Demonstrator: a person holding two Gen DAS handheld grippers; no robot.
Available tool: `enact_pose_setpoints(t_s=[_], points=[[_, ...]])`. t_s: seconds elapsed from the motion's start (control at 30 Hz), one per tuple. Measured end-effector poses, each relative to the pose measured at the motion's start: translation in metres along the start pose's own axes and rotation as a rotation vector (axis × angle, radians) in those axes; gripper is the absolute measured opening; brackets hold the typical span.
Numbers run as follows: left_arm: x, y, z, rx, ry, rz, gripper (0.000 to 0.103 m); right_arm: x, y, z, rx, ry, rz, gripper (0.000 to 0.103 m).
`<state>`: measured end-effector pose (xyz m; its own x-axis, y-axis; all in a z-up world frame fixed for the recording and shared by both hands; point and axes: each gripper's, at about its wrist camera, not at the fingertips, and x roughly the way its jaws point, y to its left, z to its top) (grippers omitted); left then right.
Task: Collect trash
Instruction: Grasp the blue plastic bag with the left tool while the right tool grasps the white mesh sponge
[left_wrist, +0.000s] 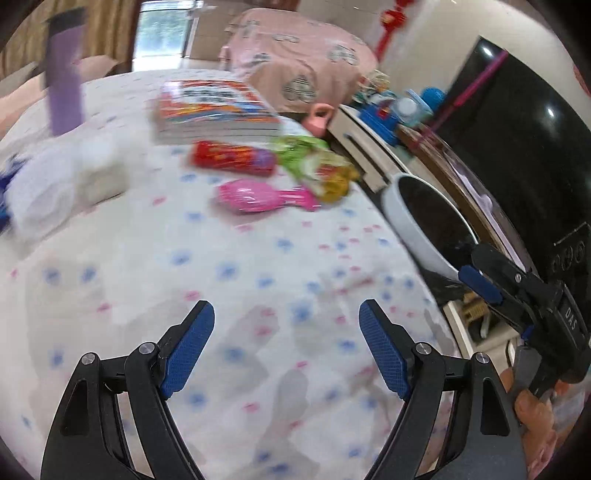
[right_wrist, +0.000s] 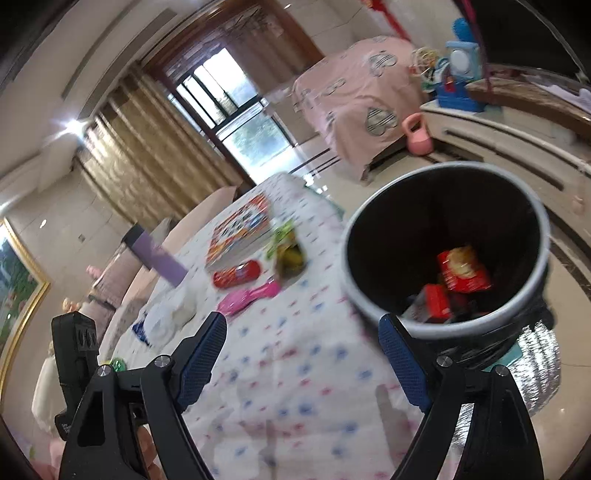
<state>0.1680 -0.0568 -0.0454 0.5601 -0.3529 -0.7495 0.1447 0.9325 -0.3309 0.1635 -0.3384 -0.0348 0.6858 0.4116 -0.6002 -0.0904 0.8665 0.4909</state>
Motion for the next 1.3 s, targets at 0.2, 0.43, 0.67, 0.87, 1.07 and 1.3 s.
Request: enact_pose_setpoints(t_s=[0.2,0.43,0.67,0.87,1.07,1.3], points=[[-0.019,0.048,-0.009,-0.081,-0.023,0.041,0.083,0.028,0.040,-0.020,-0.054,0.067,0.036,0.086],[-0.037,0.092,-0.014,-0.148,-0.049,0.080,0.083,0.057,0.079,-0.031,-0.114,0.123,0.073,0.086],[-0.057,0.132,-0.002,-0.184,-0.102,0.150,0.083,0.077,0.106,-0.039,-0.155,0.159,0.102,0.086],[-0.076,0.172,0.032,-0.214,-0.204,0.256,0.083,0.079,0.107,-0.039,-0.159,0.162,0.104,0.086],[-0.059,0.220,0.064,-0.259,-0.225,0.338,0.084,0.084,0.105,-0.037,-0.152,0.166,0.099,0.086],[-0.017,0.212,0.077,-0.177,-0.149,0.227,0.049,0.090,0.097,-0.036,-0.132,0.178,0.092,0.086]])
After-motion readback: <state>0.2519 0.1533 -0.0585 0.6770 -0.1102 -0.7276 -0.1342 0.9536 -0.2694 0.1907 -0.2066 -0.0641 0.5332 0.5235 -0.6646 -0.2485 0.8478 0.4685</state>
